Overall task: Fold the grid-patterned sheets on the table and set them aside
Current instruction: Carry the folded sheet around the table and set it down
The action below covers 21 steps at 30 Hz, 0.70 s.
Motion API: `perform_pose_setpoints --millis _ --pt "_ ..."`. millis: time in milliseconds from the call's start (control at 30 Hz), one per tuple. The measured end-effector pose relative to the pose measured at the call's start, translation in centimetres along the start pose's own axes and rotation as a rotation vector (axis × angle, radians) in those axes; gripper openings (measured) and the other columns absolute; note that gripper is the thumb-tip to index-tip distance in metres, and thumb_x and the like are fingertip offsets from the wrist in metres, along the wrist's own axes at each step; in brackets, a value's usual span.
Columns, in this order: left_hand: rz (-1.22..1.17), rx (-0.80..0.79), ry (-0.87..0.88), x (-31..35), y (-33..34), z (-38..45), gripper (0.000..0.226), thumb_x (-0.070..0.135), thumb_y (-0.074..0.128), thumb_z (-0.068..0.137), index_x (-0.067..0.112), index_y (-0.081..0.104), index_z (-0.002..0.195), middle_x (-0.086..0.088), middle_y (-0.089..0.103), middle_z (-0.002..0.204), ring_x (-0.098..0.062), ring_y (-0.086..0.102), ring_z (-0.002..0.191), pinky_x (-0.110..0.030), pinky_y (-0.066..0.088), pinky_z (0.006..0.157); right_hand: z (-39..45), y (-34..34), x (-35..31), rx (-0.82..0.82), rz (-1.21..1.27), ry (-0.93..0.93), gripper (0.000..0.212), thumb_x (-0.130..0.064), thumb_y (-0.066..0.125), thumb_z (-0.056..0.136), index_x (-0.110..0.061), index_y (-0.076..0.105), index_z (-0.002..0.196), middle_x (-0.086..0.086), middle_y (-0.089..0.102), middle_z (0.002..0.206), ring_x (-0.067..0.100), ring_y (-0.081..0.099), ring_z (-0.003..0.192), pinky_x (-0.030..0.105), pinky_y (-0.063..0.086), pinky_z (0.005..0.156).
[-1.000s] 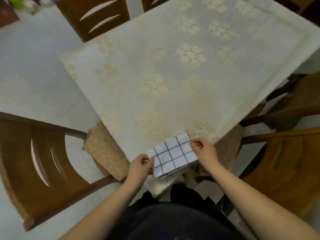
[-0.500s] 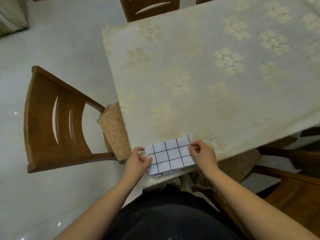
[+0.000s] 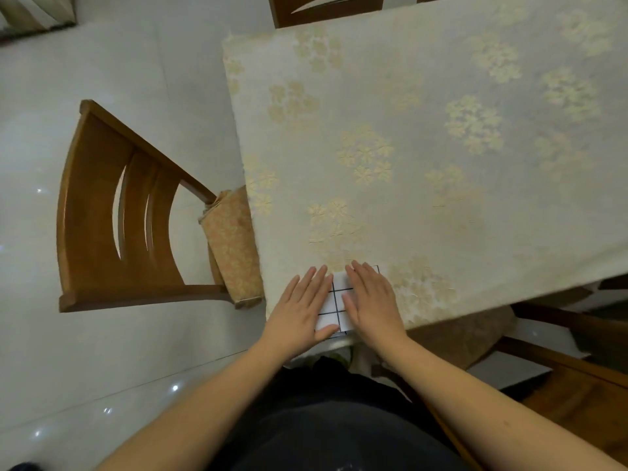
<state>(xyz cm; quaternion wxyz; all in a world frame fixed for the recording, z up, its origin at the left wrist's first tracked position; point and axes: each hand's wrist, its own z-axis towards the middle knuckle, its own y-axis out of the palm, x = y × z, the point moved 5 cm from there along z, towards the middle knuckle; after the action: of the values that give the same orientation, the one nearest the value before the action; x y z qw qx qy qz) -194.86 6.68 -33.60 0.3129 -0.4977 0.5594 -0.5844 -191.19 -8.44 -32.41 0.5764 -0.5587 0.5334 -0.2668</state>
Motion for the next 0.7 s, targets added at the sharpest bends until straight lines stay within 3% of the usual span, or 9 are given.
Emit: perform_pose_setpoints --millis 300,567,700 --pt "-0.027 -0.204 -0.088 0.1 2.4 -0.5 0.087 0.068 0.028 0.092 0.010 0.014 0.155 -0.009 0.011 0.162 -0.025 0.012 0.149 -0.042 0.011 0.117 0.3 3.0 1.8 -0.208 -0.179 0.008 0.065 -0.049 0.028 0.097 -0.014 0.029 0.151 0.005 0.028 0.158 0.019 0.025 0.146 0.033 0.000 0.117" --pt "-0.029 -0.244 -0.093 0.0 3.0 -0.5 0.085 0.068 0.025 0.092 0.013 0.009 0.155 -0.010 0.008 0.163 -0.026 0.008 0.150 -0.043 0.010 0.117 0.5 3.3 2.1 -0.229 -0.188 -0.001 0.066 -0.050 0.028 0.098 -0.015 0.019 0.153 0.001 0.013 0.160 0.017 0.015 0.148 0.034 -0.002 0.118" --pt "-0.010 -0.313 -0.097 -0.1 3.1 -0.2 0.087 0.069 0.026 0.091 0.012 0.013 0.155 -0.011 0.014 0.161 -0.028 0.015 0.148 -0.044 0.010 0.116 0.6 3.5 2.2 -0.250 -0.185 0.001 0.067 -0.050 0.029 0.097 -0.015 0.017 0.153 0.003 0.018 0.161 0.019 0.018 0.148 0.036 -0.001 0.119"
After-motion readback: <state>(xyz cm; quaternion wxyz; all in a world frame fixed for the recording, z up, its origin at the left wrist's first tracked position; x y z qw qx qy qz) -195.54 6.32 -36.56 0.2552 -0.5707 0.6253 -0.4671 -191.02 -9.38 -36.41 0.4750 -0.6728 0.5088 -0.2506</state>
